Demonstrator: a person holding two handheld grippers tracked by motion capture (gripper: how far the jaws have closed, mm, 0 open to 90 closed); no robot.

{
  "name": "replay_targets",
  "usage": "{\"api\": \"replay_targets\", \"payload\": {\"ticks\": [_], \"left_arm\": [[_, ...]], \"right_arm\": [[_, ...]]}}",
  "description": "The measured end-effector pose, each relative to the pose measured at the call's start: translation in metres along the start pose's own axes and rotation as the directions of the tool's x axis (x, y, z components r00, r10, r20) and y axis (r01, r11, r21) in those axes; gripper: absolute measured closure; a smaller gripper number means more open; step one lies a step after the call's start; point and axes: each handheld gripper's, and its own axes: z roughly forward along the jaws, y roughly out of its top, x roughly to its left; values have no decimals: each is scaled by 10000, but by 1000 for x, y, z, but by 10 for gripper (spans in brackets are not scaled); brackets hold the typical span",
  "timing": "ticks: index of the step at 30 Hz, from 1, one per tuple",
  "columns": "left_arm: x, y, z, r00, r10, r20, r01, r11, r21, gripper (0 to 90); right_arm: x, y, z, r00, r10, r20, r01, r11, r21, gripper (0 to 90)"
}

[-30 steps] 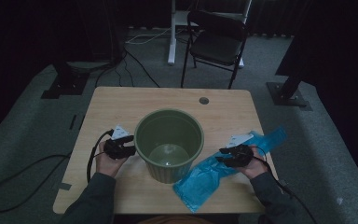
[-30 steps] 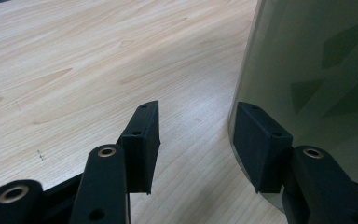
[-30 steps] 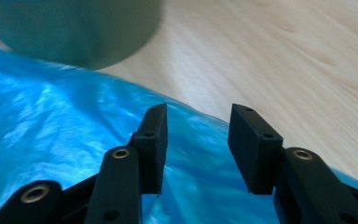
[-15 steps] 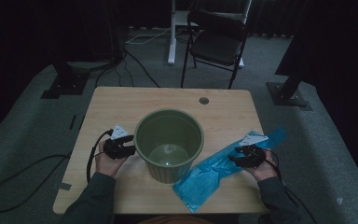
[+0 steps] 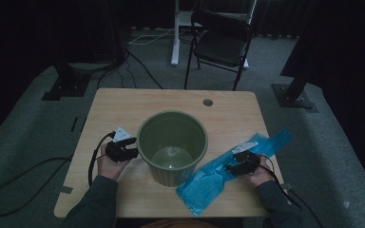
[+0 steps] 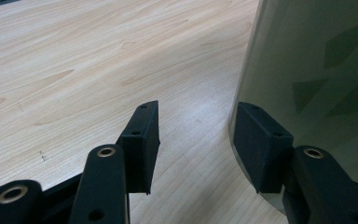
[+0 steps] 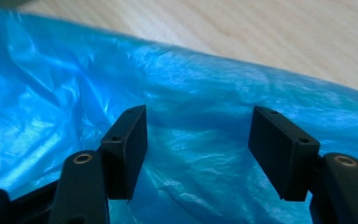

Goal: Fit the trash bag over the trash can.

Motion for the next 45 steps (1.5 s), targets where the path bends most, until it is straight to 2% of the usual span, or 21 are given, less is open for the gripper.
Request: {"api": "replay_targets", "payload": {"ticks": [3, 5, 6, 12, 14, 15, 16, 17, 20, 21, 23, 26, 31, 36, 39, 45], "left_arm": [[1, 0, -1, 10000, -26, 1, 26, 10000, -20, 505], [0, 0, -1, 10000, -25, 10, 25, 10000, -26, 506], [0, 0, -1, 10000, -27, 9, 27, 10000, -26, 506], [-2, 0, 2, 10000, -16, 30, 16, 10000, 14, 506], [-2, 0, 2, 10000, -14, 23, 14, 10000, 29, 506], [-2, 0, 2, 10000, -14, 23, 14, 10000, 29, 506], [-2, 0, 2, 10000, -22, 20, 22, 10000, 27, 506], [-2, 0, 2, 10000, -29, 13, 29, 10000, 29, 506], [-2, 0, 3, 10000, -24, 30, 24, 10000, 47, 506], [-2, 0, 3, 10000, -24, 30, 24, 10000, 47, 506], [-3, 0, 2, 10000, -31, 36, 31, 10000, 42, 506], [-2, 0, 2, 10000, -45, 7, 45, 10000, 29, 506], [0, 0, 0, 10000, -84, -26, 84, 10000, -8, 506], [1, 0, -1, 9999, -126, 14, 126, 9999, -19, 507], [0, 0, -1, 9999, -111, 29, 111, 9999, -24, 507], [0, 0, 0, 9999, -127, 65, 127, 9999, -20, 508]], "right_arm": [[2, 1, 3, 10000, 21, -81, -21, 10000, -2, 358], [1, 1, 4, 9996, 162, -235, -163, 9999, -29, 354], [0, 0, 5, 9984, 395, -402, -397, 9992, -39, 346], [-1, 0, 7, 9983, 437, -388, -442, 9990, -119, 339], [-1, 1, 6, 9980, 526, -345, -532, 9985, -153, 410], [-1, 1, 6, 9980, 526, -345, -532, 9985, -153, 410], [-2, 2, 6, 9981, 518, -346, -525, 9985, -179, 458], [-3, 4, 7, 9982, 524, -303, -531, 9984, -218, 562], [-4, 8, 8, 9983, 483, -315, -491, 9985, -242, 698], [-4, 8, 8, 9983, 483, -315, -491, 9985, -242, 698], [-5, 10, 10, 9987, 461, -213, -466, 9986, -240, 809], [-6, 11, 10, 9992, 412, -12, -412, 9990, -183, 884], [-10, 15, 8, 9980, 622, -125, -622, 9981, -35, 895], [-13, 19, -2, 9977, 644, -229, -652, 9972, -366, 895], [-18, 24, -18, 9967, 673, -446, -709, 9939, -849, 898], [-22, 33, -34, 9964, 694, -483, -748, 9898, -1215, 899]]}}
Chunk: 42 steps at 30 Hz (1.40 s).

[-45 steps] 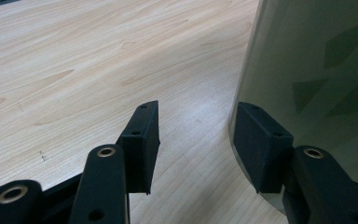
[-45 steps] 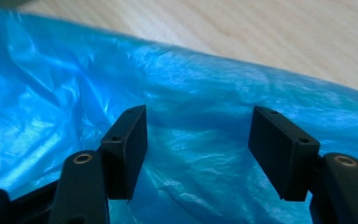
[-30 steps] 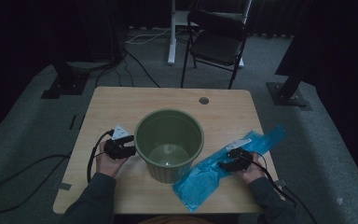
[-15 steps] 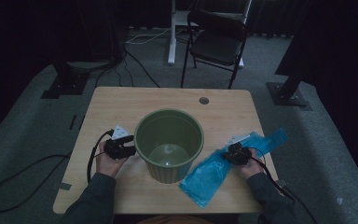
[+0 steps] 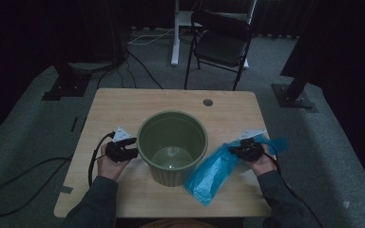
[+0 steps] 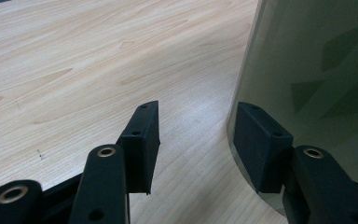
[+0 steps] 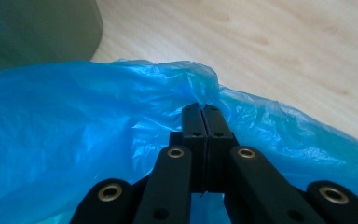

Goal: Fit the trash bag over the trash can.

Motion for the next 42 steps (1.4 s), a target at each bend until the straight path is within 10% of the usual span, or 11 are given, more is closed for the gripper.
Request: {"api": "replay_targets", "payload": {"ticks": [24, 42], "left_arm": [[1, 0, -1, 10000, -45, 58, 46, 10000, -9, 508], [1, 0, -1, 10000, -42, 60, 42, 10000, -4, 508]], "right_arm": [[-20, 64, -80, 9993, -304, 211, 336, 9837, -1764, 900], [-21, 115, -123, 9985, -536, 124, 548, 9537, -2957, 900]]}}
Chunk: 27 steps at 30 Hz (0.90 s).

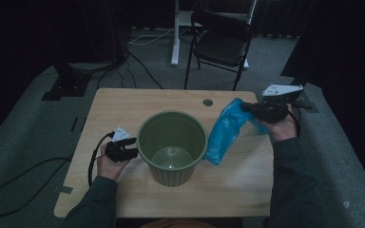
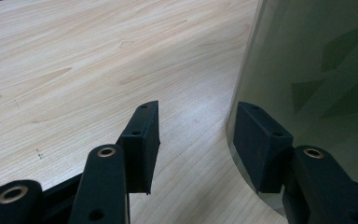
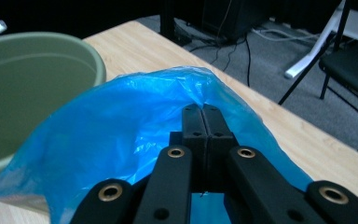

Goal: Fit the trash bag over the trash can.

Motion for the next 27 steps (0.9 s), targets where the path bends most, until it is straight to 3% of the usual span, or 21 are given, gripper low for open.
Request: {"api": "replay_targets", "payload": {"ticks": [15, 22, 27], "left_arm": [[0, 0, -1, 10000, -72, 30, 72, 10000, -26, 508], [1, 0, -1, 10000, -67, 28, 67, 10000, 5, 508], [1, 0, -1, 10000, -80, 29, 80, 10000, -17, 508]], "right_arm": [[9, 38, -8, 9992, -126, -378, 97, 9970, -771, 900], [27, 53, 13, 9951, -227, -966, 150, 9967, -795, 900], [39, 69, 30, 9931, -405, -1097, 322, 9965, -767, 900]]}}
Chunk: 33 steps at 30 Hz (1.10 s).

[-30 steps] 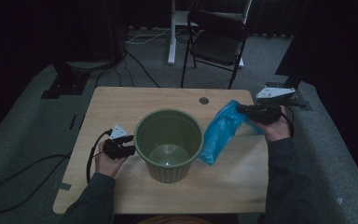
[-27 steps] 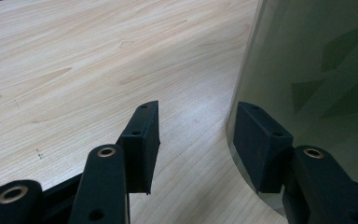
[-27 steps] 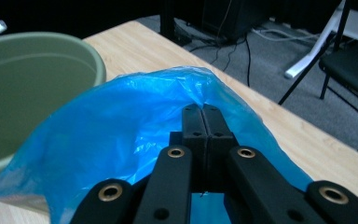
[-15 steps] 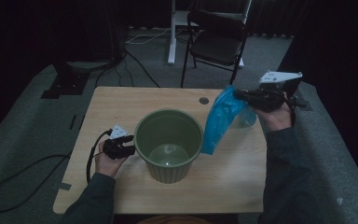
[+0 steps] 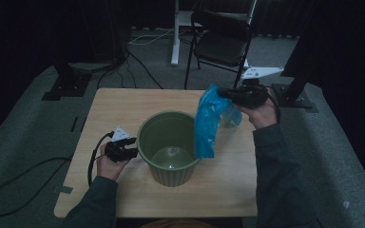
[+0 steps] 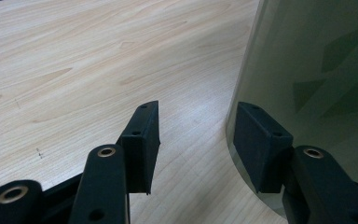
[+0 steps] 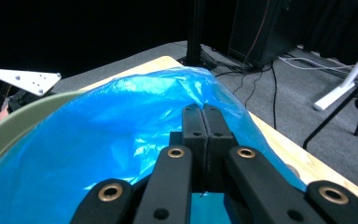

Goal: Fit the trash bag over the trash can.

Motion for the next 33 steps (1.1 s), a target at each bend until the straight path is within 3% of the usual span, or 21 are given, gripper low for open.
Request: {"api": "replay_targets", "payload": {"ticks": [6, 11, 19, 33], "left_arm": [[0, 0, -1, 10000, -28, -4, 28, 10000, -36, 509], [1, 0, -1, 10000, -29, -10, 29, 10000, -36, 509], [1, 0, 0, 10000, -22, -19, 22, 10000, -18, 508], [0, 0, 0, 10000, 24, -61, -24, 10000, -54, 508]], "right_arm": [[9, 17, 15, 9997, -205, -144, 206, 9998, 33, 900], [17, 20, 28, 9989, -349, -300, 354, 9993, 157, 900], [40, 2, 57, 9970, -767, -128, 776, 9919, 1002, 900], [67, -15, 96, 9922, -758, -989, 906, 9836, 1557, 891]]}}
